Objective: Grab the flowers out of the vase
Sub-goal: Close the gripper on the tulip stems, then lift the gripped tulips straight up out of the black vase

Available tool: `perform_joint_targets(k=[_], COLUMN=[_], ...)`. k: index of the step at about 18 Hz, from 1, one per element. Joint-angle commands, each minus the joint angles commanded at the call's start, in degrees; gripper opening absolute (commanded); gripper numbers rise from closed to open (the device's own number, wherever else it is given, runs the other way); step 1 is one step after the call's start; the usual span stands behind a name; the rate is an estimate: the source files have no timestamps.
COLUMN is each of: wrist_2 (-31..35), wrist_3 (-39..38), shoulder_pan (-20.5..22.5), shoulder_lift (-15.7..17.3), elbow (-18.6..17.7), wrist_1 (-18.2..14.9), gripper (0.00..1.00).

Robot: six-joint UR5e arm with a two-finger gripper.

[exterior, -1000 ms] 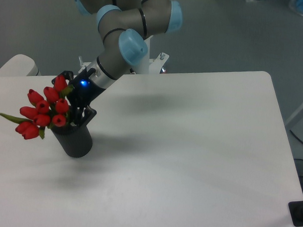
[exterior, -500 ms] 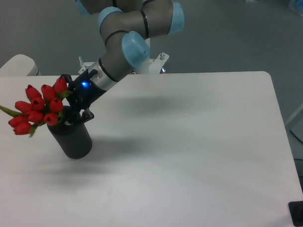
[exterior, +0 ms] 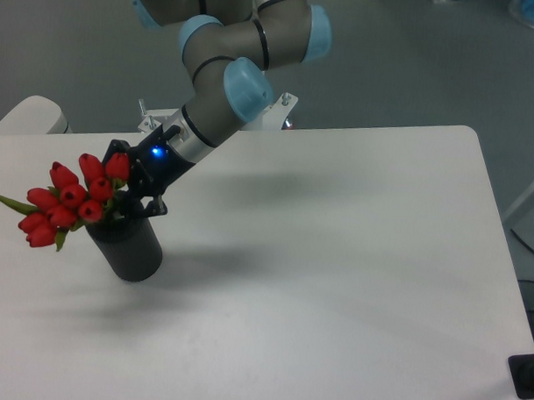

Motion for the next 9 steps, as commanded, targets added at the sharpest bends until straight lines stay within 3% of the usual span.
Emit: perform_joint_targets(k=[6, 9], wrist_2=[-1.5, -1.9], wrist_3=[-1.0, -5.8], shoulder_pan=[0.8, 1.1], shoulder_lift=[0.3, 1.1], elbow=[0.8, 2.7], wrist_1=[-0.1, -0.1], gripper=[0.36, 0.37])
